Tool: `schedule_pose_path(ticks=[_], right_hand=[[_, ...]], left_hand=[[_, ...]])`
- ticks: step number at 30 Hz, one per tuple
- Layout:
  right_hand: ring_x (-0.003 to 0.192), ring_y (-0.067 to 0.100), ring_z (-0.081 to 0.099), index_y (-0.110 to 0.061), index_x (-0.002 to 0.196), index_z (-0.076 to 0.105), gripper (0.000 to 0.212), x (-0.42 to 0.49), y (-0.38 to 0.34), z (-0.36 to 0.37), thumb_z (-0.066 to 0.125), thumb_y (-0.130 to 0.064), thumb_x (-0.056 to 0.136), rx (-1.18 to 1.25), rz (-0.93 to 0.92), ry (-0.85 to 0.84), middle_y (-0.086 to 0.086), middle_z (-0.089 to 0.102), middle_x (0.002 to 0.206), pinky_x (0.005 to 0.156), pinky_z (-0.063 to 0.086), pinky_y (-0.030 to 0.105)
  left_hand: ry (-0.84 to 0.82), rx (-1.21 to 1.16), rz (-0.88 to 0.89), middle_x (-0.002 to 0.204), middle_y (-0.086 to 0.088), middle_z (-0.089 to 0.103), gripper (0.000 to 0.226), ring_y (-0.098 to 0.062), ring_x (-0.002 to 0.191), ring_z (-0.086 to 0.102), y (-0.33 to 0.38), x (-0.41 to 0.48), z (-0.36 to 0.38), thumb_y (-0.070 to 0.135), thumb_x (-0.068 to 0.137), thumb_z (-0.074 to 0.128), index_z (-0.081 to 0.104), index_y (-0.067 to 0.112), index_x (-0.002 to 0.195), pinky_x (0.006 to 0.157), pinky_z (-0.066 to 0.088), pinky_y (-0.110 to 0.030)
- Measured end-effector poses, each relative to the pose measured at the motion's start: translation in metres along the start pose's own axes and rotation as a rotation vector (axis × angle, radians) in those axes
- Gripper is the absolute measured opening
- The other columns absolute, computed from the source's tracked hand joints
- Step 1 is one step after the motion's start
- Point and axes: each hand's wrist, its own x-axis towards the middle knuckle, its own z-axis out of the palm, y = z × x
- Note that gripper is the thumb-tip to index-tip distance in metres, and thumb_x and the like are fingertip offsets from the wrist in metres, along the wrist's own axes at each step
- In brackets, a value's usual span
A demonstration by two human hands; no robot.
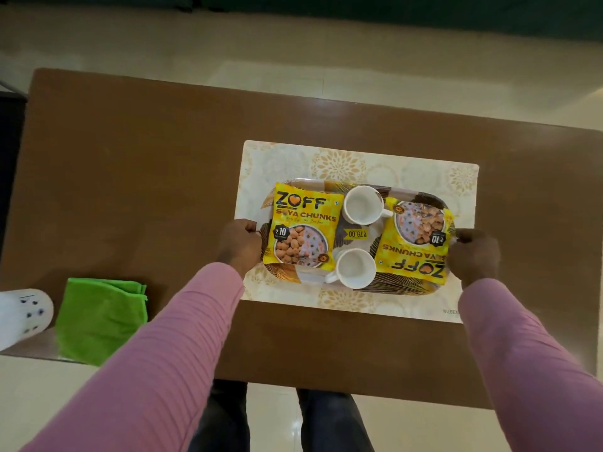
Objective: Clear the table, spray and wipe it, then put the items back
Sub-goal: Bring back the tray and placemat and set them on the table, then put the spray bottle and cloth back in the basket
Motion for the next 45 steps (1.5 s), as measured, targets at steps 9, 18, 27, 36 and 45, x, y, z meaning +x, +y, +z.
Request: schedule_pose_path(ticks=[9, 18, 27, 36, 45], right_hand=[[0.104, 0.033, 0.061, -0.009, 0.119, 0.065, 0.031, 0.007, 0.001, 0.002, 0.052, -0.007, 0.09, 0.003, 0.007, -0.021, 0.014, 0.067, 0.116, 0.085, 0.046, 0.036], [0.111, 0.038, 0.052, -0.01, 0.127, 0.052, 0.043, -0.065, -0.002, 0.006, 0.051, -0.009, 0.084, -0.054, -0.03, 0.282, 0.017, 0.053, 0.122, 0.095, 0.041, 0.047], [0.104, 0.037, 0.053, -0.009, 0.11, 0.058, 0.033, -0.21, -0.015, 0.093, 0.05, -0.005, 0.079, -0.024, -0.179, 0.319, 0.019, 0.058, 0.106, 0.087, 0.04, 0.044], [0.105, 0.027, 0.057, -0.012, 0.124, 0.056, 0.034, -0.358, -0.084, 0.211, 0.055, -0.025, 0.092, 0.056, -0.161, -0.192, 0.006, 0.061, 0.107, 0.086, 0.039, 0.032], [0.111, 0.029, 0.058, -0.008, 0.127, 0.053, 0.054, -0.432, -0.146, 0.315, 0.073, -0.028, 0.081, 0.119, -0.005, -0.377, 0.008, 0.063, 0.116, 0.086, 0.04, 0.028]], left_hand=[[0.07, -0.014, -0.022, 0.073, 0.0, 0.06, 0.041, -0.043, 0.094, 0.067, 0.004, -0.004, 0.005, -0.003, 0.088, 0.047, 0.059, 0.022, 0.059, 0.079, 0.057, -0.061], [0.378, 0.443, 0.354, 0.138, -0.011, 0.045, 0.05, -0.03, 0.119, 0.049, -0.01, -0.06, 0.004, 0.008, 0.09, 0.053, 0.047, 0.017, 0.138, 0.078, 0.043, -0.036], [0.339, 0.465, 0.522, 0.14, -0.012, 0.046, 0.063, -0.031, 0.126, 0.045, -0.093, -0.098, -0.06, 0.003, 0.08, 0.053, 0.045, 0.015, 0.141, 0.102, 0.041, -0.042], [0.321, 0.396, 0.579, 0.125, -0.017, 0.056, 0.05, -0.036, 0.112, 0.055, -0.217, -0.112, -0.193, 0.001, 0.078, 0.059, 0.056, 0.006, 0.127, 0.092, 0.05, -0.046], [0.363, 0.365, 0.429, 0.088, -0.007, 0.069, 0.013, -0.033, 0.079, 0.063, -0.306, -0.074, -0.333, 0.008, 0.081, 0.066, 0.065, 0.013, 0.093, 0.072, 0.048, -0.039]])
